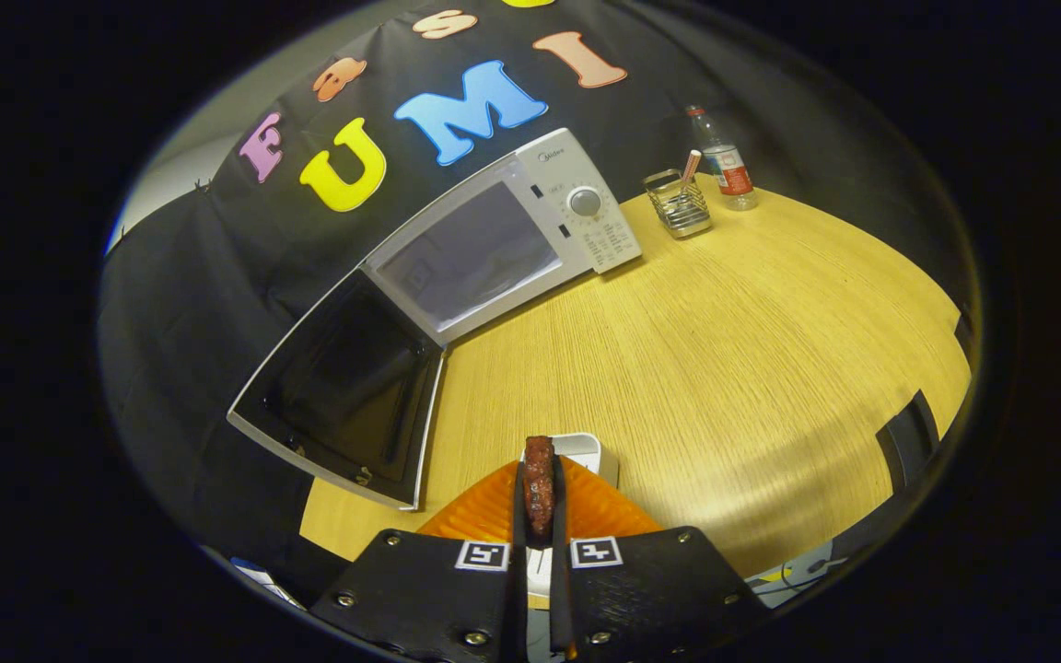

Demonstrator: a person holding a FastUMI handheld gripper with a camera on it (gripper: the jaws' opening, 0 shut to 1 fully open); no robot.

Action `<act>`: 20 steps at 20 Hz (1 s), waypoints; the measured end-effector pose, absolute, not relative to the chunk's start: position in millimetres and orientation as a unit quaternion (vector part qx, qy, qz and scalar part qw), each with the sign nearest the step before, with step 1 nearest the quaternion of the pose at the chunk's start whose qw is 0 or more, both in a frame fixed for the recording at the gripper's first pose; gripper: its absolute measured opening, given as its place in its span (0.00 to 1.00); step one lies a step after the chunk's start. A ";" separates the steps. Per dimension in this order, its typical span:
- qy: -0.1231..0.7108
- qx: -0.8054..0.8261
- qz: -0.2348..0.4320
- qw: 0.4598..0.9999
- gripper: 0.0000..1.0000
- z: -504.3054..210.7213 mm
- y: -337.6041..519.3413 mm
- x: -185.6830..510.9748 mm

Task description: Open the microwave, put the food inside, and close the microwave door.

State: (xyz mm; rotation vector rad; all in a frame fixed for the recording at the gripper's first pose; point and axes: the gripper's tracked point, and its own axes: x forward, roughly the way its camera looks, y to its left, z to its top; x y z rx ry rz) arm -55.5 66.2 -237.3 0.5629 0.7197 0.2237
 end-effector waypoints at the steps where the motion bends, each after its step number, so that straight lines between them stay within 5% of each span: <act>1: 0.340 0.277 0.108 0.892 0.10 -229.4 65.5 -50.6; 20: 0.264 0.337 0.147 0.892 0.10 -178.8 119.1 137.8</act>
